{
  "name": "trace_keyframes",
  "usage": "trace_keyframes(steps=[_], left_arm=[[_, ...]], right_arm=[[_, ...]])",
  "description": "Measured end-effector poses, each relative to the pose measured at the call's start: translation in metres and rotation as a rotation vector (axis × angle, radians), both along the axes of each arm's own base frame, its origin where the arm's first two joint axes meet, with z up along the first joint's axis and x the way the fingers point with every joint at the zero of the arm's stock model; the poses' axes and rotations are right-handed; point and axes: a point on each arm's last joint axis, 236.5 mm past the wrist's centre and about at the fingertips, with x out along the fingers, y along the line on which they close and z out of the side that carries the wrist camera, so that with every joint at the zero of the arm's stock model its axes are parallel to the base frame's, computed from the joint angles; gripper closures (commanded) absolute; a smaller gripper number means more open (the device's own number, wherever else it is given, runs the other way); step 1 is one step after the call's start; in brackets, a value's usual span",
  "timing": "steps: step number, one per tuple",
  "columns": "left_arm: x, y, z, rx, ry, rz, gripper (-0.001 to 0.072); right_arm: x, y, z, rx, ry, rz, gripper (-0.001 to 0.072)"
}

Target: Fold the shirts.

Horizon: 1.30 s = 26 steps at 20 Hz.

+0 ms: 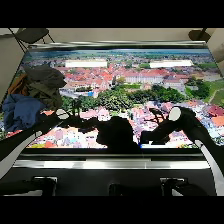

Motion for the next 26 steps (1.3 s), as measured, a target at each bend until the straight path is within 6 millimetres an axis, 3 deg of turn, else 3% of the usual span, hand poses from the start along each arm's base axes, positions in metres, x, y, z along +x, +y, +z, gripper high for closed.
trace_keyframes(steps=[2, 7, 9, 11, 12, 15, 17, 19, 21, 22, 24, 26], left_arm=[[0.002, -0.001, -0.006, 0.007, -0.002, 0.010, 0.0648], [0.008, -0.004, -0.007, -0.006, -0.007, 0.048, 0.0674], [0.008, -0.005, -0.006, -0.009, -0.004, 0.050, 0.0674], [0.006, -0.006, -0.006, -0.012, 0.004, 0.045, 0.0675], [0.005, -0.007, -0.005, -0.014, 0.005, 0.042, 0.0675], [0.008, -0.008, 0.007, -0.027, -0.020, 0.035, 0.0677], [0.022, -0.008, 0.034, -0.042, -0.110, 0.009, 0.0678], [0.045, -0.003, 0.083, -0.041, -0.272, -0.027, 0.0678], [0.070, 0.011, 0.150, -0.019, -0.466, -0.037, 0.0678], [0.082, 0.022, 0.194, -0.006, -0.579, -0.024, 0.0677], [0.096, 0.051, 0.287, 0.007, -0.796, 0.041, 0.0677], [0.088, 0.082, 0.386, 0.010, -1.014, 0.114, 0.0677]], right_arm=[[-0.004, 0.005, -0.009, 0.026, 0.000, -0.002, 0.0034], [-0.001, 0.022, -0.025, 0.091, -0.039, -0.032, 0.0051], [0.001, 0.035, -0.031, 0.106, -0.066, -0.018, 0.0221], [0.006, 0.047, -0.038, 0.106, -0.100, -0.012, 0.0586], [0.008, 0.051, -0.040, 0.104, -0.111, -0.014, 0.0670], [0.013, 0.055, -0.042, 0.089, -0.139, -0.006, 0.0672], [0.025, 0.049, -0.029, 0.055, -0.207, 0.037, 0.0672], [0.054, 0.034, 0.005, -0.012, -0.358, 0.074, 0.0671], [0.098, 0.005, 0.067, -0.119, -0.581, 0.057, 0.0672], [0.120, -0.015, 0.112, -0.179, -0.717, 0.020, 0.0672], [0.145, -0.050, 0.209, -0.252, -0.974, -0.079, 0.0669], [0.143, -0.081, 0.314, -0.280, -1.225, -0.191, 0.0669]])
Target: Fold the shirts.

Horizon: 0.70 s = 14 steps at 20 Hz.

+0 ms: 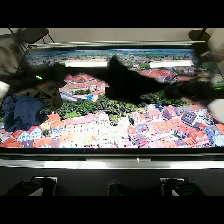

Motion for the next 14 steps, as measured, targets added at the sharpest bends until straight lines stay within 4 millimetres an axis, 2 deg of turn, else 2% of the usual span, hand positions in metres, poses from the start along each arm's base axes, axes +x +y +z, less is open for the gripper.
trace_keyframes(steps=[2, 4, 6, 9, 12, 14], left_arm=[[-0.027, 0.025, 0.082, -0.024, -0.184, 0.053, 0.0677], [-0.058, 0.042, 0.133, -0.031, -0.309, 0.086, 0.0677], [-0.085, 0.051, 0.165, -0.038, -0.389, 0.104, 0.0677], [-0.117, 0.061, 0.199, -0.076, -0.483, 0.130, 0.0677], [-0.143, 0.066, 0.224, -0.125, -0.551, 0.139, 0.0677], [-0.150, 0.068, 0.231, -0.140, -0.574, 0.144, 0.0678]], right_arm=[[-0.023, -0.018, 0.086, 0.020, -0.224, -0.041, 0.0669], [-0.050, -0.030, 0.143, 0.038, -0.381, -0.064, 0.0669], [-0.072, -0.038, 0.171, 0.051, -0.459, -0.081, 0.0669], [-0.094, -0.043, 0.199, 0.065, -0.548, -0.088, 0.0670], [-0.111, -0.042, 0.223, 0.089, -0.633, -0.076, 0.0670], [-0.117, -0.041, 0.233, 0.102, -0.667, -0.067, 0.0670]])
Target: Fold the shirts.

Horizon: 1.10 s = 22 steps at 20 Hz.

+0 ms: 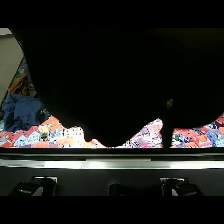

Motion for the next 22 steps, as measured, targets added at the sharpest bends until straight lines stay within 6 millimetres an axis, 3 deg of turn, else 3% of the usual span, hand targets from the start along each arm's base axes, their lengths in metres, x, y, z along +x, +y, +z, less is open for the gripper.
trace_keyframes(steps=[2, 4, 6, 8, 10, 13, 16, 18, 19, 20, 21, 22], left_arm=[[0.005, 0.001, -0.001, 0.001, 0.002, 0.009, 0.0677], [0.026, 0.003, -0.012, 0.019, 0.034, 0.030, 0.0677], [0.065, 0.003, -0.036, 0.047, 0.101, 0.051, 0.0677], [0.115, 0.000, -0.070, 0.080, 0.180, 0.068, 0.0676], [0.174, -0.003, -0.122, 0.108, 0.289, 0.080, 0.0676], [0.248, -0.011, -0.219, 0.138, 0.477, 0.075, 0.0675], [0.288, -0.025, -0.319, 0.130, 0.690, 0.023, 0.0675], [0.292, -0.039, -0.378, 0.139, 0.837, -0.034, 0.0652], [0.289, -0.045, -0.401, 0.145, 0.904, -0.064, 0.0463], [0.282, -0.051, -0.423, 0.148, 0.979, -0.095, 0.0133], [0.275, -0.054, -0.440, 0.145, 1.046, -0.120, -0.0009], [0.267, -0.054, -0.452, 0.141, 1.107, -0.142, -0.0008]], right_arm=[[0.003, 0.001, 0.000, 0.002, 0.004, 0.002, 0.0670], [0.021, 0.002, -0.020, -0.002, 0.086, -0.002, 0.0670], [0.052, 0.005, -0.066, -0.002, 0.265, -0.012, 0.0668], [0.086, 0.007, -0.133, 0.000, 0.511, -0.034, 0.0668], [0.120, 0.011, -0.206, 0.000, 0.748, -0.062, 0.0668], [0.170, 0.017, -0.310, 0.020, 1.020, -0.109, 0.0668], [0.203, 0.037, -0.400, 0.094, 1.206, -0.103, 0.0668], [0.214, 0.058, -0.449, 0.170, 1.301, -0.068, 0.0668], [0.218, 0.069, -0.466, 0.214, 1.330, -0.045, 0.0663], [0.222, 0.078, -0.478, 0.255, 1.348, -0.025, 0.0490], [0.225, 0.084, -0.486, 0.295, 1.359, -0.012, 0.0250], [0.230, 0.086, -0.487, 0.336, 1.358, 0.001, 0.0169]])
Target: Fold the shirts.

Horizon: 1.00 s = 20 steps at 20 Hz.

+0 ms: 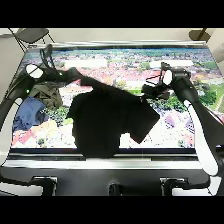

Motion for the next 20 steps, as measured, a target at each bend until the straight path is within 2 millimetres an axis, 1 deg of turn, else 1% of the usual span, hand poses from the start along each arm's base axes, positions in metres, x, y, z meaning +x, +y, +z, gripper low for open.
trace_keyframes(steps=[1, 2, 3, 4, 5, 6, 7, 8, 9, 10, 12, 13, 14, 15, 16, 18, 20], left_arm=[[-0.007, 0.004, -0.007, -0.006, 0.054, -0.012, -0.0008], [-0.015, 0.012, -0.012, -0.008, 0.104, -0.017, -0.0008], [-0.025, 0.025, -0.016, -0.002, 0.161, -0.024, -0.0007], [-0.039, 0.040, -0.020, 0.014, 0.219, -0.036, -0.0005], [-0.054, 0.054, -0.021, 0.034, 0.270, -0.044, 0.0005], [-0.073, 0.068, -0.024, 0.060, 0.325, -0.051, 0.0015], [-0.093, 0.079, -0.030, 0.088, 0.377, -0.060, 0.0054], [-0.116, 0.086, -0.035, 0.103, 0.424, -0.064, 0.0054], [-0.139, 0.089, -0.044, 0.110, 0.470, -0.069, 0.0054], [-0.167, 0.089, -0.057, 0.116, 0.525, -0.075, 0.0055], [-0.219, 0.080, -0.084, 0.093, 0.618, -0.085, 0.0054], [-0.245, 0.072, -0.100, 0.071, 0.660, -0.093, 0.0053], [-0.270, 0.061, -0.113, 0.043, 0.697, -0.103, 0.0054], [-0.290, 0.051, -0.125, 0.017, 0.727, -0.110, 0.0053], [-0.306, 0.041, -0.137, -0.007, 0.745, -0.111, 0.0054], [-0.329, 0.020, -0.154, -0.044, 0.766, -0.117, 0.0054], [-0.338, 0.002, -0.164, -0.072, 0.763, -0.118, 0.0061]], right_arm=[[0.005, -0.001, 0.006, 0.040, -0.008, -0.017, 0.0148], [0.009, -0.007, 0.015, 0.067, -0.019, -0.022, 0.0139], [0.011, -0.021, 0.027, 0.082, -0.031, -0.024, 0.0141], [0.012, -0.039, 0.040, 0.087, -0.044, -0.028, 0.0147], [0.007, -0.062, 0.050, 0.087, -0.040, -0.039, 0.0153], [-0.001, -0.086, 0.054, 0.087, -0.016, -0.057, 0.0162], [-0.013, -0.109, 0.055, 0.092, 0.022, -0.079, 0.0162], [-0.027, -0.131, 0.053, 0.097, 0.064, -0.101, 0.0162], [-0.040, -0.146, 0.049, 0.102, 0.105, -0.115, 0.0161], [-0.053, -0.158, 0.044, 0.113, 0.149, -0.124, 0.0161], [-0.071, -0.166, 0.035, 0.136, 0.208, -0.126, 0.0160], [-0.078, -0.168, 0.029, 0.145, 0.233, -0.125, 0.0157], [-0.082, -0.167, 0.024, 0.150, 0.250, -0.122, 0.0134], [-0.085, -0.164, 0.020, 0.157, 0.263, -0.111, 0.0059], [-0.088, -0.159, 0.014, 0.160, 0.282, -0.092, 0.0026], [-0.091, -0.150, 0.004, 0.164, 0.307, -0.054, 0.0025], [-0.091, -0.139, -0.007, 0.168, 0.329, -0.014, 0.0025]])
